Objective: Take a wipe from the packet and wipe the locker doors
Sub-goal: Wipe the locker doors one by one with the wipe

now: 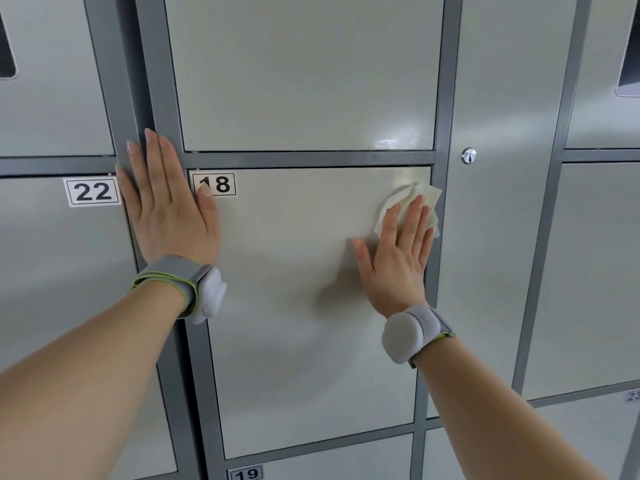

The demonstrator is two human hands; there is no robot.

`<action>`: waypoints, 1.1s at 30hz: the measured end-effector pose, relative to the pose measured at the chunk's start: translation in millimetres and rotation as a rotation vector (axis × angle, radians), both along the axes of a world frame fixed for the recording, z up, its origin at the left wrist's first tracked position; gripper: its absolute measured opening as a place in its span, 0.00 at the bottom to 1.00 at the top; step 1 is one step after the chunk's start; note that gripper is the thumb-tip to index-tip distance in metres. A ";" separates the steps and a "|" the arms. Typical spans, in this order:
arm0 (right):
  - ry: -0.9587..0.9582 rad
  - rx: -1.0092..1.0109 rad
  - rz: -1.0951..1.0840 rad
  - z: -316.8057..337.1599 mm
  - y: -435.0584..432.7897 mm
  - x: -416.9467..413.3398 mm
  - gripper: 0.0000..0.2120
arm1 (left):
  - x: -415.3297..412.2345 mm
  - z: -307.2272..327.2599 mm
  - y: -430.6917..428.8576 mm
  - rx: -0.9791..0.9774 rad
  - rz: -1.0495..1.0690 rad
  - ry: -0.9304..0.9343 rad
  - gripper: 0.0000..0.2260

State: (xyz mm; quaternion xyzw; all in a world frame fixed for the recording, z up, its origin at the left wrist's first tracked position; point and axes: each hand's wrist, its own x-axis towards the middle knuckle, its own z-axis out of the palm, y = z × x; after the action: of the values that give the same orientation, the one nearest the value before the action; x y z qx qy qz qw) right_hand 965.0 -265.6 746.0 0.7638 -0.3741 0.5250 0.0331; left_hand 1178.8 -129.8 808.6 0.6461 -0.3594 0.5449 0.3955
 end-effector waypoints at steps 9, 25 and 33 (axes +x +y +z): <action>-0.022 -0.015 0.032 32.1 -12.1 -9.4 0.41 | 0.0 -0.7 -1.1 -0.002 0.007 0.000 0.28; -0.028 0.043 0.033 20.2 -10.6 -12.2 0.39 | 1.5 -0.6 -1.7 -0.022 0.021 -0.025 0.27; 0.026 0.110 0.046 -2.6 0.0 -14.6 0.45 | 1.1 -1.1 -1.7 -0.026 0.023 -0.028 0.27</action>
State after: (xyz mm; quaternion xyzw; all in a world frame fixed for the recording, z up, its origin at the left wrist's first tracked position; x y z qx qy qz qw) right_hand 950.4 -265.6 743.3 0.7794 -0.3845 0.4943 -0.0163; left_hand 1179.9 -131.4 807.5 0.6373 -0.3503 0.5631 0.3926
